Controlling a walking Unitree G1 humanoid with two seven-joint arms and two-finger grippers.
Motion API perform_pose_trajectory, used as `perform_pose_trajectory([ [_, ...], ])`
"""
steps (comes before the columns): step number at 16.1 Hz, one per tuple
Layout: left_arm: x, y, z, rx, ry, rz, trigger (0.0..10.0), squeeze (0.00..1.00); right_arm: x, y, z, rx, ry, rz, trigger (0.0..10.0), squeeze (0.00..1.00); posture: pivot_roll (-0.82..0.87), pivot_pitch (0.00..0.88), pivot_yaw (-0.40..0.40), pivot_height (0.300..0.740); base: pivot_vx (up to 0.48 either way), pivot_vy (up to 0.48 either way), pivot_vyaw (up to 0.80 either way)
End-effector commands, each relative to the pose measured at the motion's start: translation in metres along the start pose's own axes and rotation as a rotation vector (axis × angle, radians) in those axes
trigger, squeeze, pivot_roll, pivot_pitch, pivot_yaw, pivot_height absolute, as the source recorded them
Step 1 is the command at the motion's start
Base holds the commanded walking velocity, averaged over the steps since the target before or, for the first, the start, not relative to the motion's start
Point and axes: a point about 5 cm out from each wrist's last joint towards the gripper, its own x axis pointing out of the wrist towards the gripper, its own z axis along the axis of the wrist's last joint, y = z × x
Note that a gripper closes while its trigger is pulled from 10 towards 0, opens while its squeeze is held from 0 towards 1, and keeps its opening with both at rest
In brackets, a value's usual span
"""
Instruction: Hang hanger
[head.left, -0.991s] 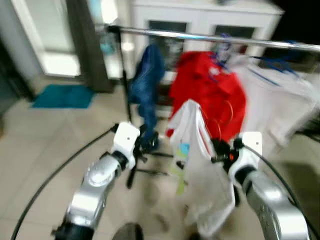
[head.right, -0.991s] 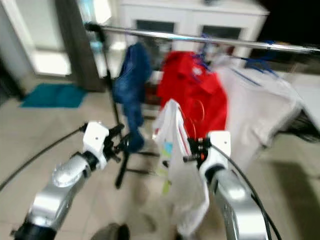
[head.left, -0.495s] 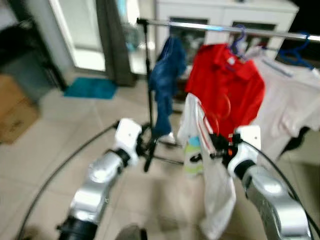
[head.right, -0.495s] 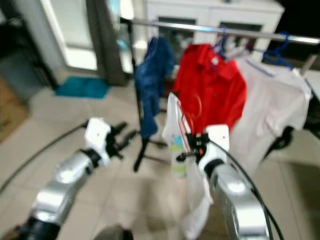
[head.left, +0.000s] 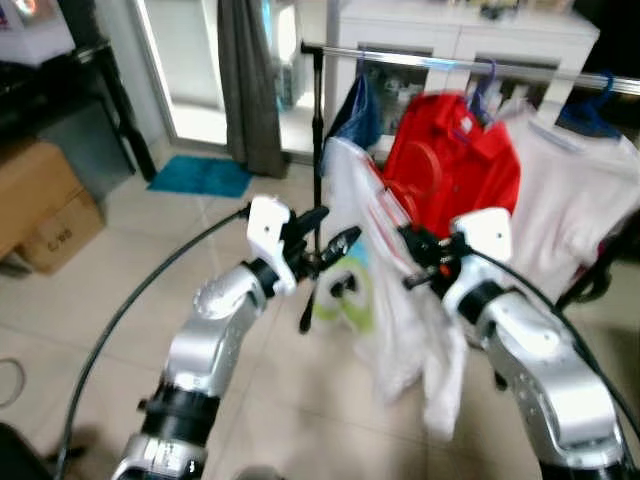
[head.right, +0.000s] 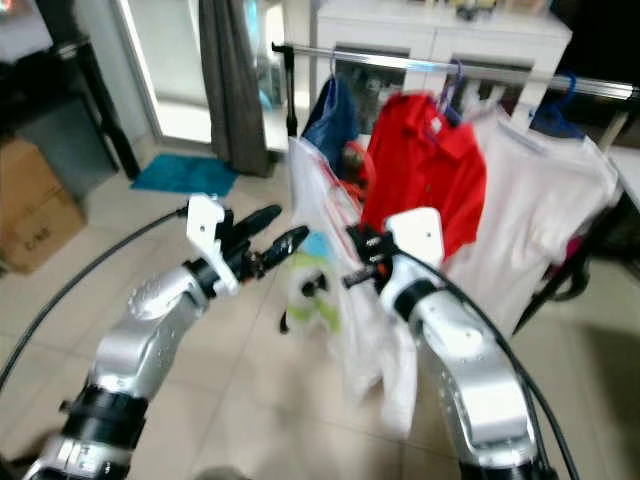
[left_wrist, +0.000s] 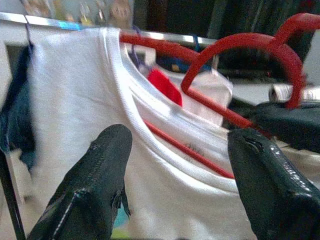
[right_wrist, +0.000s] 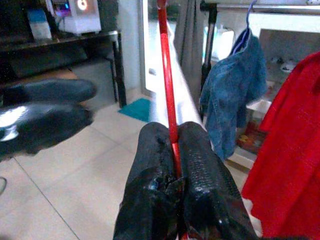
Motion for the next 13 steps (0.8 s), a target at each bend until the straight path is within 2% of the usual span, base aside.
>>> perform_pose_trajectory([
  [1,0.005,0.004,0.005,0.021,-0.014,-0.005,10.0,1.0,-0.001,0.0,0.007,-0.038,-0.035,0.003,0.0,0.0,0.0,0.0,0.02,0.74,0.0,0.0,0.0],
  [3,0.009,0.006,0.009,0.024,-0.029,-0.013,10.0,1.0,-0.002,0.002,0.01,-0.051,-0.042,0.013,0.0,0.0,0.0,0.0,0.021,0.74,0.0,0.0,0.0],
  [4,0.014,0.008,0.014,0.061,-0.048,-0.018,10.0,0.0,-0.002,0.003,0.011,-0.06,-0.043,0.02,0.0,0.0,-0.01,0.0,0.023,0.74,0.0,0.0,0.0],
  [9,0.018,0.011,0.015,0.141,-0.074,0.023,10.0,0.0,-0.003,0.002,0.011,-0.06,-0.042,0.016,0.0,0.0,-0.01,0.0,0.026,0.74,0.0,0.0,0.0],
  [11,0.018,0.02,0.013,0.188,-0.06,0.111,10.0,0.0,-0.002,0.003,0.012,-0.049,-0.05,0.014,0.0,0.0,-0.01,0.0,0.026,0.74,0.0,0.0,0.0],
  [12,0.019,0.023,0.013,0.205,-0.053,0.135,5.7,0.0,-0.002,0.003,0.012,-0.045,-0.054,0.014,0.0,0.0,-0.01,0.0,0.024,0.74,0.0,0.0,0.0],
  [13,0.019,0.027,0.012,0.218,-0.046,0.149,4.8,0.0,-0.001,0.003,0.014,-0.037,-0.063,0.015,0.0,0.0,-0.01,0.0,0.024,0.74,0.0,0.0,0.0],
])
